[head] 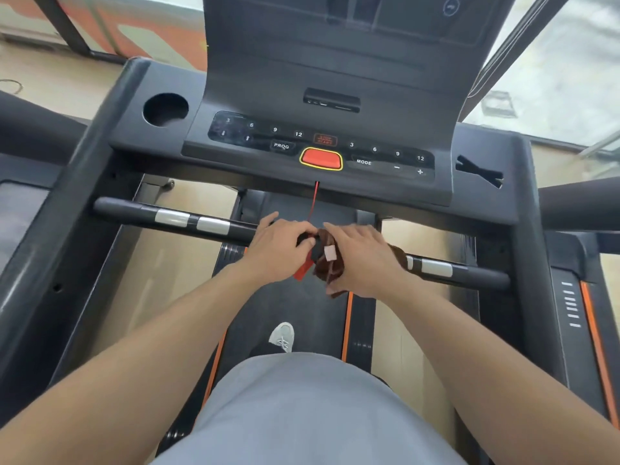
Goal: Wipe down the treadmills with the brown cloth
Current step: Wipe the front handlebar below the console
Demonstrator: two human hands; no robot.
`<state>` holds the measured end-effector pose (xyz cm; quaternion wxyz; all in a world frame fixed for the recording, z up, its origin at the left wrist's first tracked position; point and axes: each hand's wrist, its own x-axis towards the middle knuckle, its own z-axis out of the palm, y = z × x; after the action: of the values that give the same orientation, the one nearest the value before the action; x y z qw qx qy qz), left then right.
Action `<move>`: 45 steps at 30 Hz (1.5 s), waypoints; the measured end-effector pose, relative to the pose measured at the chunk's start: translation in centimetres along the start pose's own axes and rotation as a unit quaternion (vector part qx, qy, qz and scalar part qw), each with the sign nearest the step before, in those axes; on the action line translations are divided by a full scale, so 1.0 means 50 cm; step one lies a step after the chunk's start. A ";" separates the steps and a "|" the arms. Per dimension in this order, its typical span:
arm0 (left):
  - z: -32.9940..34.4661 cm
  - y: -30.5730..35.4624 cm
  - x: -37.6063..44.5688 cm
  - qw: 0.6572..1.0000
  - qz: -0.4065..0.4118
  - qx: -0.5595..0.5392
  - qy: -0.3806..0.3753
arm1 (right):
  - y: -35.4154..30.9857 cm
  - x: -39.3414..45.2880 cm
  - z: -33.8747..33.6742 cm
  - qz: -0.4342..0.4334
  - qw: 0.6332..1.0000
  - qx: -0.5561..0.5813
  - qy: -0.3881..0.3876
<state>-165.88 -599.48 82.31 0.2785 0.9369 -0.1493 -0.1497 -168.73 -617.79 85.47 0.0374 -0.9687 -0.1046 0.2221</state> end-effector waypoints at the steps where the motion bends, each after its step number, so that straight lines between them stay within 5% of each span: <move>1: -0.001 0.001 0.000 1.000 0.000 0.001 0.001 | 0.000 0.018 0.014 -0.009 1.000 0.016 0.011; 8: -0.016 0.018 0.004 0.999 -0.039 0.000 -0.019 | -0.002 0.052 0.033 0.009 0.997 0.002 0.079; 15: -0.036 0.015 0.026 0.991 -0.074 -0.026 -0.113 | 0.185 -0.046 0.001 0.135 0.990 0.000 -0.044; 24: -0.042 0.025 0.031 0.984 -0.099 -0.003 -0.149 | 0.000 0.060 0.041 -0.017 0.996 0.001 0.082; 31: -0.057 0.021 0.049 0.970 -0.128 -0.024 -0.208 | 0.177 -0.036 0.004 0.093 0.995 -0.024 -0.031; 39: -0.051 0.023 0.044 0.972 -0.127 -0.036 -0.194 | 0.033 -0.027 0.119 0.029 0.964 0.026 0.263; 45: -0.047 0.023 0.041 0.972 -0.131 0.000 -0.194 | -0.033 0.025 0.086 -0.017 0.974 -0.068 0.213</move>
<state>-163.39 -600.03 84.47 0.2220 0.9016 -0.0763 -0.3634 -169.83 -615.77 81.25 -0.0036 -0.9921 -0.1257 0.0021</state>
